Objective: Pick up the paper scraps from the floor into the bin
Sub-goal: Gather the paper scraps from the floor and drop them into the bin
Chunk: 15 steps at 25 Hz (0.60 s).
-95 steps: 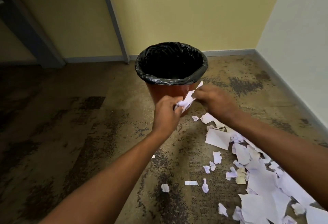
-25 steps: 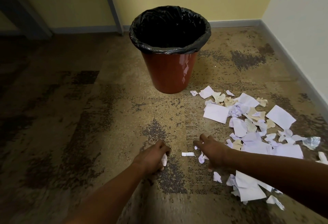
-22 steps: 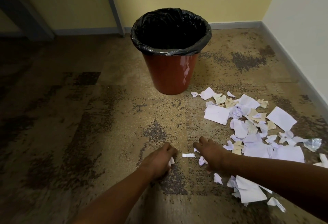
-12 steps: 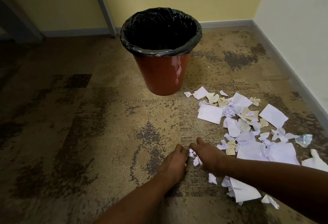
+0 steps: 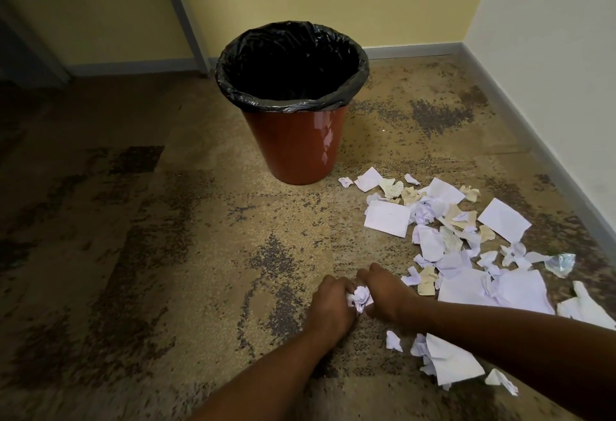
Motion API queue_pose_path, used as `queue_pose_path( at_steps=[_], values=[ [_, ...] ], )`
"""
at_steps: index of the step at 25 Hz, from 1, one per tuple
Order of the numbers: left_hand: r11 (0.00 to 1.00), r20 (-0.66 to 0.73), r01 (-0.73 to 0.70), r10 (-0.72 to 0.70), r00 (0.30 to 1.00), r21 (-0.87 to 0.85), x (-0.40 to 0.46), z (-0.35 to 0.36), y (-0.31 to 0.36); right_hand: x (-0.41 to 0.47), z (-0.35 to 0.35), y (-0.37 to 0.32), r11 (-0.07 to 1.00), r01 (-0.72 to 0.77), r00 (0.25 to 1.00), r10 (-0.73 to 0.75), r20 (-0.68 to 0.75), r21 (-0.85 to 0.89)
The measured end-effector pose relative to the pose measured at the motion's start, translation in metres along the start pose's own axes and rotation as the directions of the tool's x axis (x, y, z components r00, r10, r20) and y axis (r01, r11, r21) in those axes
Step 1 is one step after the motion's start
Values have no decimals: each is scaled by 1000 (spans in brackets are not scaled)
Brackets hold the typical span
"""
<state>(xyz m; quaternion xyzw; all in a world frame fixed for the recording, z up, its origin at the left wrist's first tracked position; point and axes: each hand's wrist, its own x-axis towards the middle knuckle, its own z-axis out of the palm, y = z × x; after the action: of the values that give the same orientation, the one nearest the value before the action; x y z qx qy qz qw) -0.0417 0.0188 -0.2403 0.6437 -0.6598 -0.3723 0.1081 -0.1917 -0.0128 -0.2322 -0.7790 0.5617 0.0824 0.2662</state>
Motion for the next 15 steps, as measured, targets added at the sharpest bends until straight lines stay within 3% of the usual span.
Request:
queue_pose_path(
  at_steps=[4,8,15],
  values=[
    [999,3,-12,12,1000,-46,2,-1,10,-8,-5,2,993,-1,1000,4,-21,122],
    [993,-97,-37,26,995,-116,10,-32,35,-7,-48,-6,983,10,993,11,-114,184],
    [974,-397,-205,149,906,-101,45,-165,99,22,-188,-52,972,169,884,-77,-461,161]
  ],
)
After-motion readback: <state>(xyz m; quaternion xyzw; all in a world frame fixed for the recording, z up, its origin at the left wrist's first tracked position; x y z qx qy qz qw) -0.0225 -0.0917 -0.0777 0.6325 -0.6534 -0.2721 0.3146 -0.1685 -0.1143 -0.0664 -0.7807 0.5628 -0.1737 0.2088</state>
